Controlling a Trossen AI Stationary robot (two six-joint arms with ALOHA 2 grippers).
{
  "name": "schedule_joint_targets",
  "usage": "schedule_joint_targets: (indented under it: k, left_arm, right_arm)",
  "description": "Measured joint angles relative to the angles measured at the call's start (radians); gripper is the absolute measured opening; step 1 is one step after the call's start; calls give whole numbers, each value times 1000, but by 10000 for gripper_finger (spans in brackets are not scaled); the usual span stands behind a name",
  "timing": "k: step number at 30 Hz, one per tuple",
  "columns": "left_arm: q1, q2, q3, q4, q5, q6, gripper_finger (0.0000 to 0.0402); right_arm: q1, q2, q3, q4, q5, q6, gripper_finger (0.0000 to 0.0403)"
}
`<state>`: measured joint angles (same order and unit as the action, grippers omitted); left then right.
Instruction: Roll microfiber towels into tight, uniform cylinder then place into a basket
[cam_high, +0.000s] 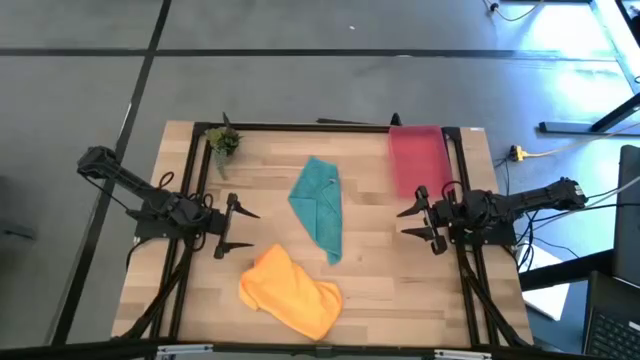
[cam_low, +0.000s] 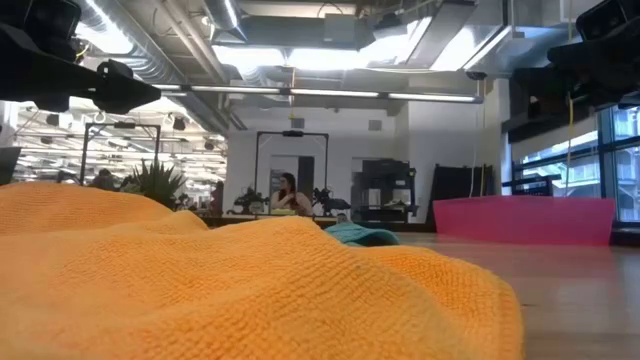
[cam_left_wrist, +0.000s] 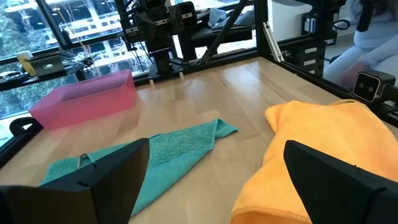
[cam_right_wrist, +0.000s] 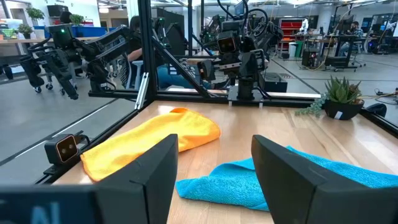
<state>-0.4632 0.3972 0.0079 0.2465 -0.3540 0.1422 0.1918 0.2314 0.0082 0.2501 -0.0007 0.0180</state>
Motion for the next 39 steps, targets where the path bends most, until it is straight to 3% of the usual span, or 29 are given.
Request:
schedule_joint_targets:
  k: [22,32,39]
  left_arm:
    - [0,0,0,0,0,0,362]
    - [0,0,0,0,0,0,362]
    - [0,0,0,0,0,0,362]
  right_arm:
    - [0,0,0,2,0,0,207]
    - [0,0,0,96,3,-53,207]
    - [-1,0,0,150,114,-57,207]
